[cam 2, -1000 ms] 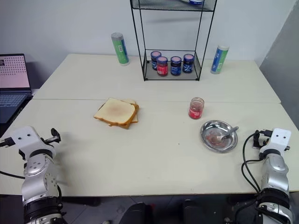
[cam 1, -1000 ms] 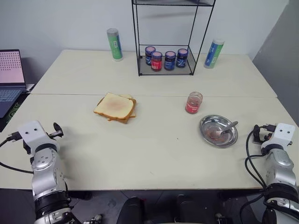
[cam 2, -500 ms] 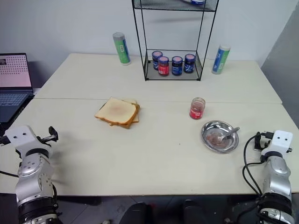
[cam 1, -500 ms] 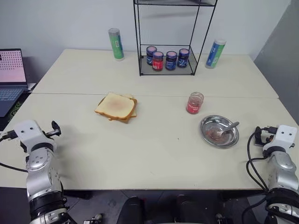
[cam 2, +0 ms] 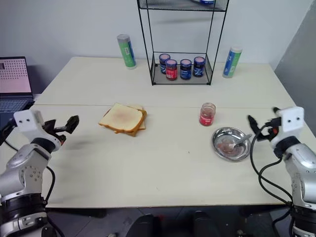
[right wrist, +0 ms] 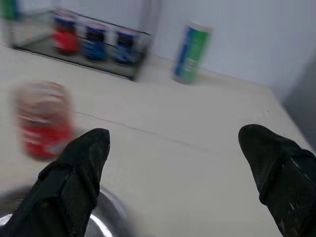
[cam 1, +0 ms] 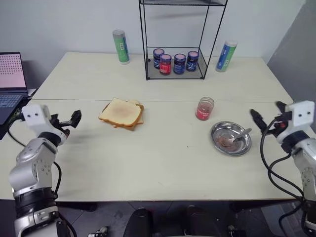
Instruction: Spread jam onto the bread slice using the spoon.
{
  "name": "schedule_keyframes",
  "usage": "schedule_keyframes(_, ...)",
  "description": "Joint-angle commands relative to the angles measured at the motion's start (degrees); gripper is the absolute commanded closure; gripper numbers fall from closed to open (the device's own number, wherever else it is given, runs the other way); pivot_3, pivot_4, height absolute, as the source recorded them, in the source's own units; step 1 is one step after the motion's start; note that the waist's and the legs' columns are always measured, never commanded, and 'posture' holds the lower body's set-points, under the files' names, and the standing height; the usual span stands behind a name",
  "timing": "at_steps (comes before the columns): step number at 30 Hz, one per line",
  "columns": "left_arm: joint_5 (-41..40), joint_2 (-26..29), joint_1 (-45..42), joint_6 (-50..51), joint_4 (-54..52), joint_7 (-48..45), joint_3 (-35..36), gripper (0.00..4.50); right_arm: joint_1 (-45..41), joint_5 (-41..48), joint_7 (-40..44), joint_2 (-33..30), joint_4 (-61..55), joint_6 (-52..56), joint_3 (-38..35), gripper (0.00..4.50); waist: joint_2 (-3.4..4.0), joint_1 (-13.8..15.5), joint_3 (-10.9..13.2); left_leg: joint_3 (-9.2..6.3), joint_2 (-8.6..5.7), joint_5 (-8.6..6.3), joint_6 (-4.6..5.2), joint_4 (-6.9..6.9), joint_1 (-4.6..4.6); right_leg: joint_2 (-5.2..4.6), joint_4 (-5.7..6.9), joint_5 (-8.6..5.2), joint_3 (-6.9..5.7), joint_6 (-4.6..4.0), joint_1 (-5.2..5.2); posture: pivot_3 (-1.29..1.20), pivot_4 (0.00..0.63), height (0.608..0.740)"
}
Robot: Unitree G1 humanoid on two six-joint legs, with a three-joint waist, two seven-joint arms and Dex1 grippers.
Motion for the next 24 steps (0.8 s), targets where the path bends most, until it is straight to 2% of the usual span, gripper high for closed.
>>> schedule_keyframes(1, -0.8, 2.9, -5.2, 2.2, -0.8, -7.1, -4.9, 0.01, -4.9, 11.4, 3.7, -1.1, -10.2, 12.0, 5.8, 0.0, -0.01, 0.0, 0.0, -0.01, 0.0, 0.0, 0.0, 0.0, 0.0, 0.0, -0.01, 0.0, -0.01, 0.0, 0.0, 0.0, 0.15, 0.74)
schedule_keyframes(5, 0.1, 2.6, -10.4, 3.5, 3.3, -11.5, -9.3, 0.01, -8.7, 14.8, 3.3, 1.7, -13.1, 16.6, 12.2, 0.0, -0.02, 0.2, 0.0, -0.02, -0.03, 0.0, 0.0, 0.02, -0.05, -0.01, -0.05, 0.0, -0.01, 0.0, -0.01, 0.0, 0.15, 0.74)
schedule_keyframes(12, 6.3, 0.8, -19.4, -2.7, 19.6, -15.9, -15.6, 0.01, -14.3, 12.3, 2.0, 8.5, -13.0, 17.1, 21.6, 0.0, -0.04, 0.6, 0.0, -0.06, -0.06, 0.0, 0.01, 0.04, -0.2, -0.01, -0.05, 0.0, -0.05, -0.01, -0.15, 0.0, 0.15, 0.74)
schedule_keyframes(19, 11.0, -0.1, -25.9, -7.4, 32.1, -18.3, -18.5, 0.01, -15.1, 11.6, 2.7, 9.5, -14.0, 17.7, 24.4, 0.0, -0.05, 0.8, 0.0, -0.15, -0.06, 0.0, 0.01, 0.1, -0.5, -0.01, -0.06, 0.01, -0.14, -0.01, -0.35, 0.0, 0.15, 0.74)
schedule_keyframes(24, 11.4, -0.3, -26.6, -7.8, 33.5, -21.9, -18.8, 0.01, -14.8, 11.2, 2.6, 9.0, -14.2, 17.9, 23.7, 0.0, -0.05, 0.8, 0.0, -0.15, -0.07, 0.0, 0.02, 0.12, -0.54, -0.02, -0.06, 0.01, -0.15, -0.01, -0.38, 0.0, 0.15, 0.74)
